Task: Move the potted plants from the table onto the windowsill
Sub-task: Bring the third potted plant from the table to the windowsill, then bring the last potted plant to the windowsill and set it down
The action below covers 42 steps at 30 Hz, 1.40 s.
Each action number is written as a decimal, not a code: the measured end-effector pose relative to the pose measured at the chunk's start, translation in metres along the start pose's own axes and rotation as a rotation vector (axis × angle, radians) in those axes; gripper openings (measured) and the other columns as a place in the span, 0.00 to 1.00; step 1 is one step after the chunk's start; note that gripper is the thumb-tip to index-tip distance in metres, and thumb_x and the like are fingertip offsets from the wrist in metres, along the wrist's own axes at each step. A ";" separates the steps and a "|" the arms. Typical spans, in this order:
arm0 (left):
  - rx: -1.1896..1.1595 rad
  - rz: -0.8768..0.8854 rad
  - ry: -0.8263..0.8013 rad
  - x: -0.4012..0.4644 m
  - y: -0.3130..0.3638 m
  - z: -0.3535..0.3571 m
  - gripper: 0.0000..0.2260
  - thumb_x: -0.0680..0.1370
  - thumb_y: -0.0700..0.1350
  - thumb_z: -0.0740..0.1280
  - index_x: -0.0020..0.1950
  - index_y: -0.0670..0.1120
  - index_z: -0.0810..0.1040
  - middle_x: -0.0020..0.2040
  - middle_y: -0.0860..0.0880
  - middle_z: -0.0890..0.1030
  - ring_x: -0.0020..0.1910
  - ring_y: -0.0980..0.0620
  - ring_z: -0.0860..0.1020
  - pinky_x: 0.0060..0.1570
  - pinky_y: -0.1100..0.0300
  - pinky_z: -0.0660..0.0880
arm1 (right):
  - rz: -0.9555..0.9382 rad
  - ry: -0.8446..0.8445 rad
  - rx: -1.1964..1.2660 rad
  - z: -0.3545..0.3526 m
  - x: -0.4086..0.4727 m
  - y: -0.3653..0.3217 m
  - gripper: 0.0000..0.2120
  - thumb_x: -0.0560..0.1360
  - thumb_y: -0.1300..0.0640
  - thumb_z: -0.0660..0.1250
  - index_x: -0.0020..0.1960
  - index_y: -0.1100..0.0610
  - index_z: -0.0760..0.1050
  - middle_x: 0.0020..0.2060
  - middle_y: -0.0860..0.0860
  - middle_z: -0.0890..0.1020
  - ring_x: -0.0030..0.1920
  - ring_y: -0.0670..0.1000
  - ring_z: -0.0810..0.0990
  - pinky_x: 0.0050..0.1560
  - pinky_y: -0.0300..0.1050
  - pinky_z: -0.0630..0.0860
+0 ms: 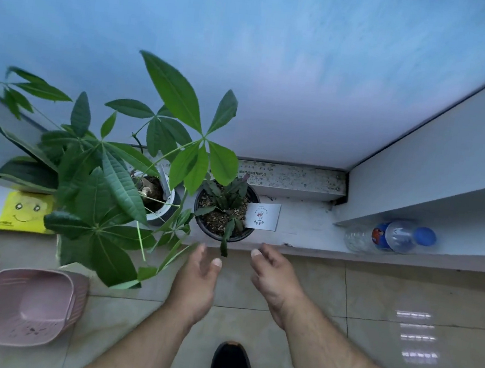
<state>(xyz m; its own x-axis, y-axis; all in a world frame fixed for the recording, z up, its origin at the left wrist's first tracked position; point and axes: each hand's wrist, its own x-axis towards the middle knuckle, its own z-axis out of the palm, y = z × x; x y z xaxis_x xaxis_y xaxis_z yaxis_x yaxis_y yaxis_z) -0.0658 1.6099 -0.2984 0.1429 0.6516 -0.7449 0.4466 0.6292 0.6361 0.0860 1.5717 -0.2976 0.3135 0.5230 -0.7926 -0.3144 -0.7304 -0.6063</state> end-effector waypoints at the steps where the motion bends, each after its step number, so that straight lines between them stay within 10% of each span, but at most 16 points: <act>1: 0.013 -0.028 -0.023 -0.017 0.000 -0.001 0.26 0.82 0.50 0.63 0.79 0.51 0.61 0.76 0.51 0.68 0.74 0.52 0.67 0.73 0.47 0.67 | 0.007 0.011 -0.004 -0.005 -0.013 0.000 0.30 0.79 0.47 0.68 0.78 0.55 0.67 0.65 0.47 0.75 0.69 0.47 0.72 0.77 0.57 0.67; 19: 0.152 0.333 -0.291 -0.429 0.223 -0.040 0.27 0.81 0.55 0.63 0.79 0.53 0.62 0.76 0.56 0.68 0.71 0.55 0.70 0.72 0.48 0.68 | -0.258 0.171 0.330 -0.082 -0.474 -0.128 0.31 0.80 0.43 0.67 0.78 0.55 0.66 0.73 0.51 0.76 0.67 0.48 0.77 0.75 0.53 0.71; 29: 0.437 0.495 -0.610 -0.588 0.195 0.038 0.27 0.80 0.57 0.64 0.78 0.54 0.64 0.73 0.56 0.70 0.67 0.56 0.72 0.70 0.47 0.71 | -0.345 0.589 0.615 -0.172 -0.670 -0.019 0.30 0.81 0.47 0.66 0.78 0.59 0.66 0.70 0.54 0.77 0.71 0.49 0.76 0.69 0.45 0.73; 34: 0.563 0.569 -0.814 -0.683 0.139 0.110 0.27 0.80 0.55 0.64 0.78 0.52 0.64 0.72 0.53 0.72 0.69 0.54 0.73 0.70 0.47 0.71 | -0.321 0.855 0.748 -0.213 -0.775 0.075 0.09 0.81 0.48 0.67 0.58 0.49 0.82 0.43 0.41 0.82 0.54 0.47 0.80 0.70 0.53 0.74; 42: 0.728 0.598 -1.070 -0.828 0.015 0.189 0.26 0.81 0.56 0.62 0.78 0.52 0.62 0.73 0.51 0.71 0.67 0.52 0.74 0.69 0.47 0.72 | -0.314 1.064 1.020 -0.252 -0.903 0.234 0.25 0.81 0.47 0.67 0.74 0.57 0.71 0.61 0.47 0.81 0.66 0.49 0.79 0.70 0.49 0.74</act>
<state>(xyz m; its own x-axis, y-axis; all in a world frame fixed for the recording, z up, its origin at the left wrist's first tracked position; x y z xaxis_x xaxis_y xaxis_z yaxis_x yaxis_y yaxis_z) -0.0103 0.9989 0.2899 0.9095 -0.0973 -0.4043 0.3818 -0.1899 0.9045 -0.0445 0.8176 0.2921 0.8286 -0.2852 -0.4817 -0.4432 0.1914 -0.8757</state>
